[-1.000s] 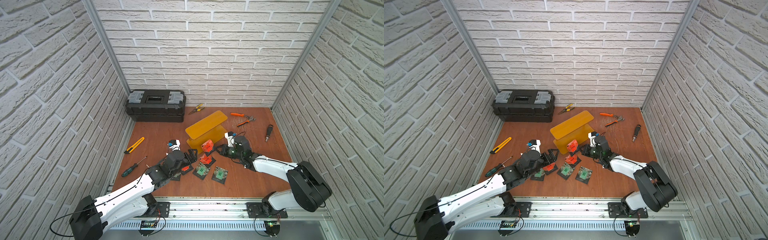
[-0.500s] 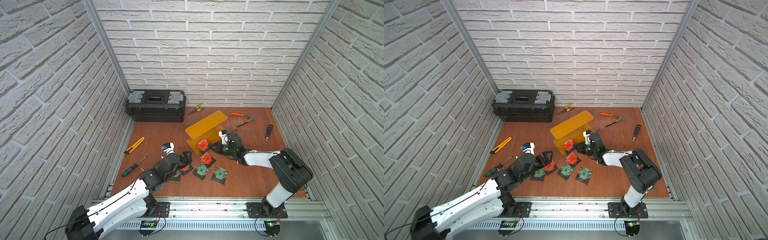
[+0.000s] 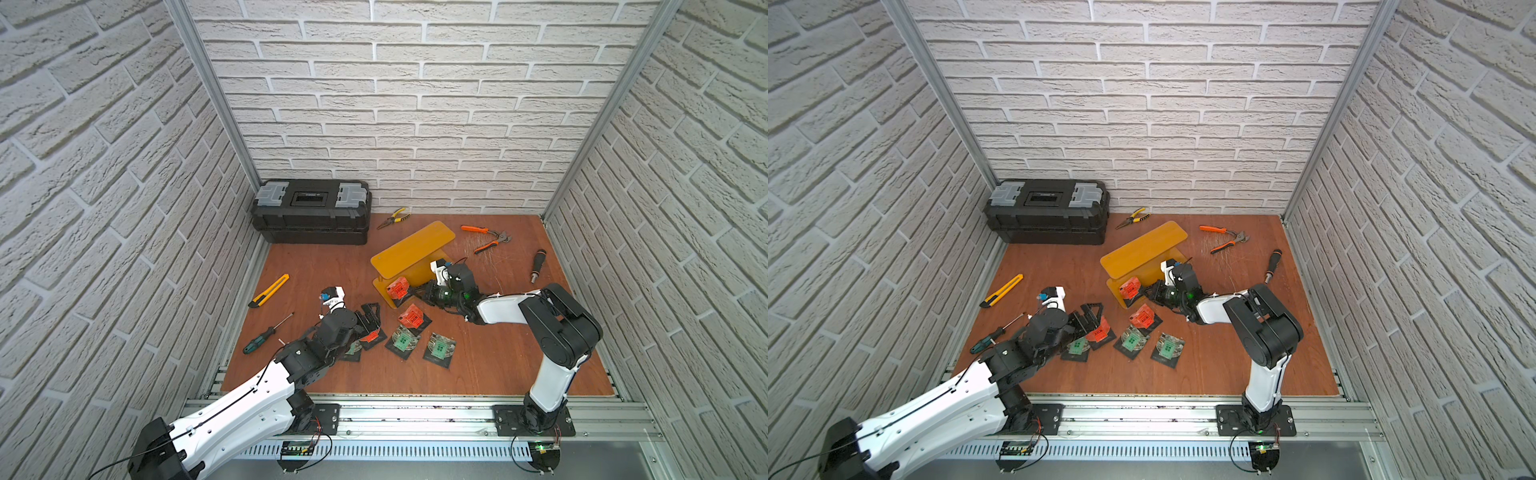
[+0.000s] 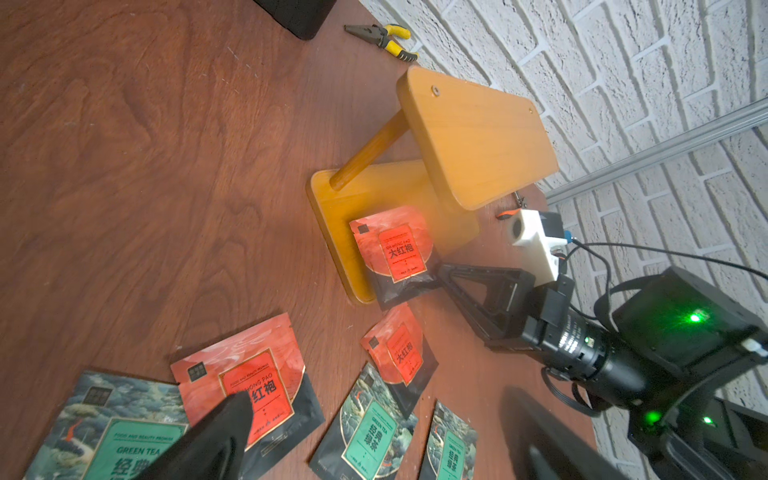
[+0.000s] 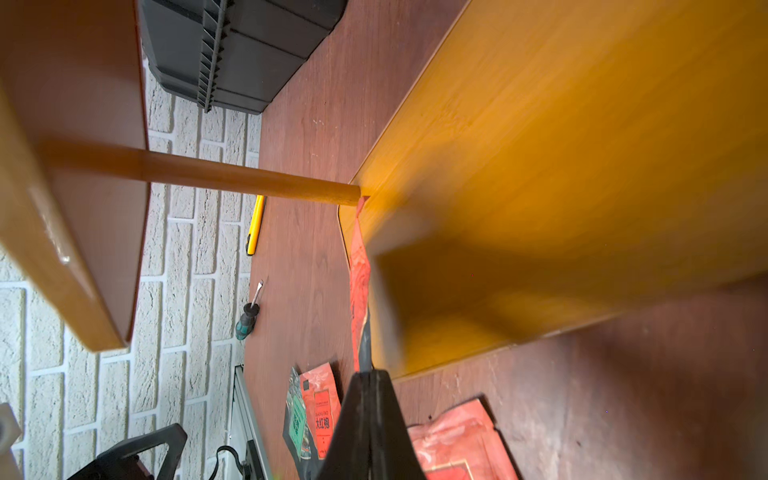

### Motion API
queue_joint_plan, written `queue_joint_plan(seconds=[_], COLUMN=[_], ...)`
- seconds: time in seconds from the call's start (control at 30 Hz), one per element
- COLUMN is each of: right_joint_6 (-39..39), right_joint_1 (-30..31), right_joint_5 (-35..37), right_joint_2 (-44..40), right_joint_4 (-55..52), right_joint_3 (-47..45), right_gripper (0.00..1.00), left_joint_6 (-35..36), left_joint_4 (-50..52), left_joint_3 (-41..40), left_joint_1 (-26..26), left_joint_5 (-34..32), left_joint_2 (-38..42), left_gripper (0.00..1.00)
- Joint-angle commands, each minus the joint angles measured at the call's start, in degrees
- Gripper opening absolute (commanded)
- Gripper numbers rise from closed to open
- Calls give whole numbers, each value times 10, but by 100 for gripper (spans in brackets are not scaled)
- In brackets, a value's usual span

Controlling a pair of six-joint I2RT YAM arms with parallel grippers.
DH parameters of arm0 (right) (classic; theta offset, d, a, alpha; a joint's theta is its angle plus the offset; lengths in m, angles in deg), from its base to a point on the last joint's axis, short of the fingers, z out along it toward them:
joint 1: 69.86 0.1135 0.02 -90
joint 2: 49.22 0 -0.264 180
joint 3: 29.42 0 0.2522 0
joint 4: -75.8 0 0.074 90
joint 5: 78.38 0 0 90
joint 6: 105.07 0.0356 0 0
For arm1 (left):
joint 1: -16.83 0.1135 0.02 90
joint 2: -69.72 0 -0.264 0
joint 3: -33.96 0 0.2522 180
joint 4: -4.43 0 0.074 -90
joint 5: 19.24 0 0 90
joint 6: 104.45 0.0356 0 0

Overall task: Place the tea bags on the shelf by color
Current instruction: Place the tea bag on the shelf.

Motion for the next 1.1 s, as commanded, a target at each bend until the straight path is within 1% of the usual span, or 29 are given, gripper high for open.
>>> queue_joint_plan(seconds=[0.0,0.67,0.97,1.07], right_joint_6=[7,14,13,12], right_joint_1=[4,-11,-20,-22], right_joint_5=[-11,-25,-28,-29], right_joint_2=[10,59,67,69], right_joint_4=[19,19,10,7], right_joint_3=[16,50,59,62], right_gripper=[3,3,22,25], left_joint_6=[3,0,0,-1], left_joint_4=[2,9,11,10], left_joint_3=[-9,-10,-8,-8], left_joint_1=[5,8,8,8], left_joint_5=[-8,-12,-13,-14], left_joint_2=[9,13,13,13], left_gripper=[99,98,98,98])
